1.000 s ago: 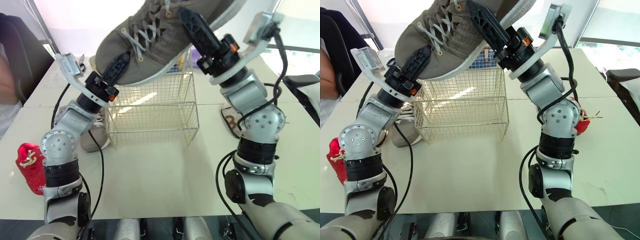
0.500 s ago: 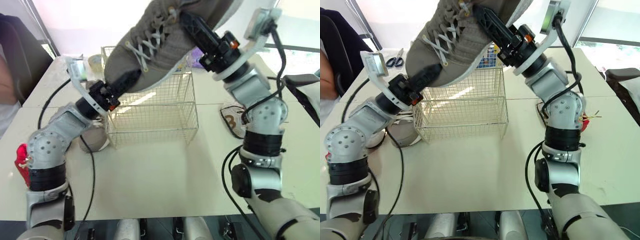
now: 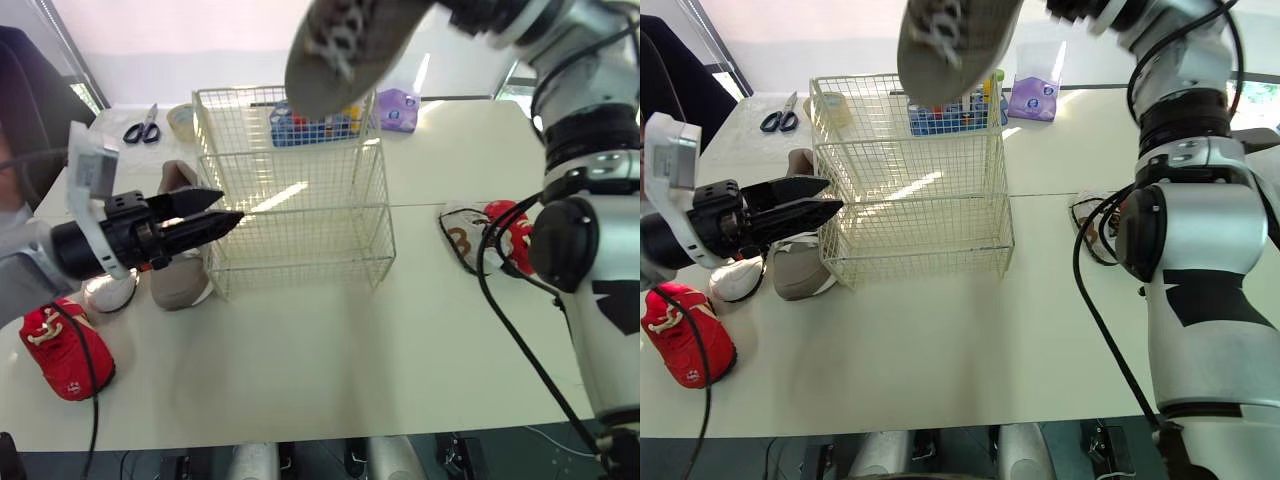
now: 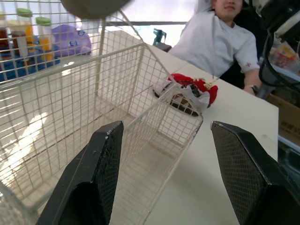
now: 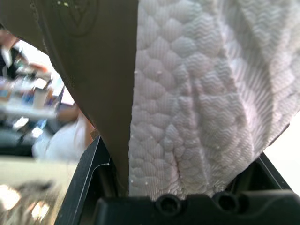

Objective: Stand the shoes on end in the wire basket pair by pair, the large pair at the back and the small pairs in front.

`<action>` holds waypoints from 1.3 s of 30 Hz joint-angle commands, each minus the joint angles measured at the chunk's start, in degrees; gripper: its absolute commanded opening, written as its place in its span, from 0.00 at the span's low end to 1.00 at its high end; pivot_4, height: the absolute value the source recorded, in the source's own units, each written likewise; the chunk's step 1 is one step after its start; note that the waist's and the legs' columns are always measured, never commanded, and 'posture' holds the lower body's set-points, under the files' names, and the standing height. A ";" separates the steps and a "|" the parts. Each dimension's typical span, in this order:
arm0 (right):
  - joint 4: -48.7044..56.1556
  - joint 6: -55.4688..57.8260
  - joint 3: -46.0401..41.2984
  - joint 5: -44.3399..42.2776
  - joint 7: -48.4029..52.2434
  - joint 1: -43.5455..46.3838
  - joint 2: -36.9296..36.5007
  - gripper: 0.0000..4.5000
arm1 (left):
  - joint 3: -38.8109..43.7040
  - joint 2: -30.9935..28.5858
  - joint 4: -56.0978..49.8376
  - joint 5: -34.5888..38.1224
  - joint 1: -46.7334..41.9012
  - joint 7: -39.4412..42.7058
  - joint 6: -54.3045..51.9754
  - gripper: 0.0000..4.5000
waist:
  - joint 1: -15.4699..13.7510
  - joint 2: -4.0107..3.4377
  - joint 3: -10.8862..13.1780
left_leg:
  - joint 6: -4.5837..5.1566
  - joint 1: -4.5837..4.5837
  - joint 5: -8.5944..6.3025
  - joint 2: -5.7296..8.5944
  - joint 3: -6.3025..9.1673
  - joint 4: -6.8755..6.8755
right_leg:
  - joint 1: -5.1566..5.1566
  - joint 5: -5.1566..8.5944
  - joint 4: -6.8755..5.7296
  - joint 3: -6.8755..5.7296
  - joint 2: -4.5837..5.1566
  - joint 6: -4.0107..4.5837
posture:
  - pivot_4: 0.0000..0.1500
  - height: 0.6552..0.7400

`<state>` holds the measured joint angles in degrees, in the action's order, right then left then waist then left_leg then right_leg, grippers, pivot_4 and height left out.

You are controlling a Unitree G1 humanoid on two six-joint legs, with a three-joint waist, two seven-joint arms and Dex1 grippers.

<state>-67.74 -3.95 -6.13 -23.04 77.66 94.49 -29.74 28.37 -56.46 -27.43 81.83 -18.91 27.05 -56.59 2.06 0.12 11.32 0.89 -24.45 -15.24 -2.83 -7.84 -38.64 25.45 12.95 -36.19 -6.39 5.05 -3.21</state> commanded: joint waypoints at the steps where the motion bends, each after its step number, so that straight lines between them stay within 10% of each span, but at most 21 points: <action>1: -1.77 -6.55 1.07 5.06 1.70 2.73 1.17 0.44 | 3.13 0.68 -2.98 2.36 1.96 -2.54 1.80 0.67 | 0.12 0.00 0.01 | 0.00 0.00 0.00 0.00 0.00 0.00 | 0.00 0.00 -0.01 0.00 0.00 0.00 | 1.00 1.00; 9: -6.43 -4.85 1.00 10.86 1.57 1.98 4.72 0.44 | 2.62 1.61 -3.80 2.32 4.33 -3.94 3.98 0.67 | 0.29 0.00 0.00 | -0.06 0.01 0.02 0.00 0.03 0.01 | 0.00 0.00 -0.01 -0.01 0.00 0.00 | 1.00 1.00; 14: -6.75 -4.34 -0.07 12.10 1.79 1.00 4.68 0.99 | 1.51 2.86 -4.55 2.76 4.11 -4.56 5.35 0.69 | 0.30 0.00 0.00 | -0.07 0.01 0.03 0.00 0.02 0.01 | -0.01 0.00 -0.01 -0.01 0.00 0.01 | 1.00 1.00; 39: -3.79 -2.46 -6.75 10.13 7.29 -3.02 3.62 0.99 | -6.77 3.79 1.17 -1.42 -3.59 -0.40 6.38 0.69 | 0.42 0.00 0.00 | -0.11 0.03 0.06 -0.01 0.06 -0.17 | -0.06 -0.01 -0.16 -0.01 -0.07 0.01 | 1.00 1.00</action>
<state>-74.42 -6.45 -11.75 -10.96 83.18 90.61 -26.59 21.12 -52.76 -25.94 80.61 -21.56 26.07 -50.92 2.48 0.12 11.33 0.77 -24.41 -15.18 -2.84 -7.78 -38.80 25.39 12.94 -36.35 -6.39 4.98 -3.21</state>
